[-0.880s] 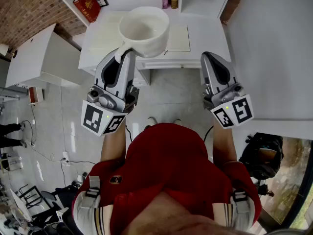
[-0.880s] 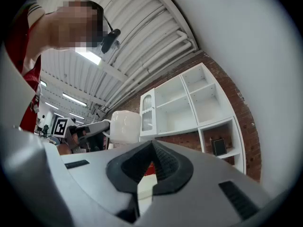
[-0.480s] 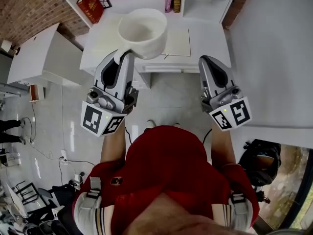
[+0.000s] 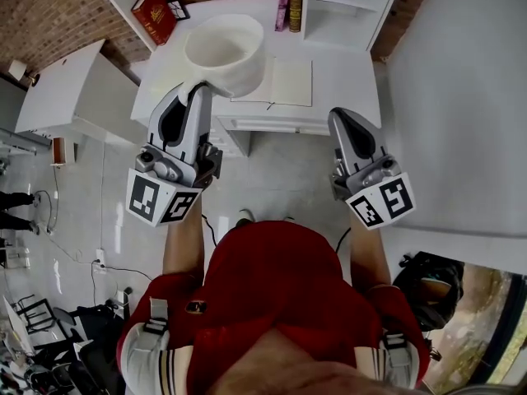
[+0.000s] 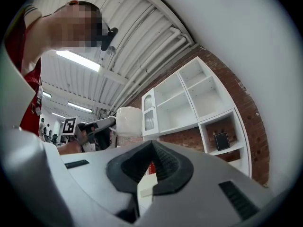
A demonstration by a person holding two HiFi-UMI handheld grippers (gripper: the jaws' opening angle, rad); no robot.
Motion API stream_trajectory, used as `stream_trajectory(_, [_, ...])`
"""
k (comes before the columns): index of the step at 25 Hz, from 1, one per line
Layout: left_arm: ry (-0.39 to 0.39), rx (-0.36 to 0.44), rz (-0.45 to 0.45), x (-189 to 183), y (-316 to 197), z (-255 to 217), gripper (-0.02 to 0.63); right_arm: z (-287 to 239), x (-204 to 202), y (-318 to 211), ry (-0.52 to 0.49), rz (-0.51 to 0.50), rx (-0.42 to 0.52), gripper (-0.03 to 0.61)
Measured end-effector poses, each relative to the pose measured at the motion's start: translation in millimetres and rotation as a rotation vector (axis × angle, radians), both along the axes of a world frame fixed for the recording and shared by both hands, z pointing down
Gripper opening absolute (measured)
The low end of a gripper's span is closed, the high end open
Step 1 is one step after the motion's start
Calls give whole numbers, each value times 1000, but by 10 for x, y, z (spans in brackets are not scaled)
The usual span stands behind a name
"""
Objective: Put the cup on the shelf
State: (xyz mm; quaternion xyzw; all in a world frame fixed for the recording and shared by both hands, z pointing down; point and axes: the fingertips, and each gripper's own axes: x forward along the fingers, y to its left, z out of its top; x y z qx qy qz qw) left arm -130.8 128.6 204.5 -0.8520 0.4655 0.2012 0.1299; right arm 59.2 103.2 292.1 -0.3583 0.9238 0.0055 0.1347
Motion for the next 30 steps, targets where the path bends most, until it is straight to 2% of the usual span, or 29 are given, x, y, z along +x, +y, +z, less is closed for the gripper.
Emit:
stream_trajectory(8, [16,-17,-30,73,-246,-38,44,36,308,-159,-19,9,-27,-3])
stream_trajectory(12, [15,-19,-40,31,-434,-51,44,-52,316,-301,-12,13,-5,-3])
stream_trajectory(19, [26,15,-30,-170,-859,-108,44,-156,136,-692,13,32,32,-3])
stream_trajectory(30, [5,32,61,-547,-1898,-166,44,-268,-348,-1755,27,99,36,-3])
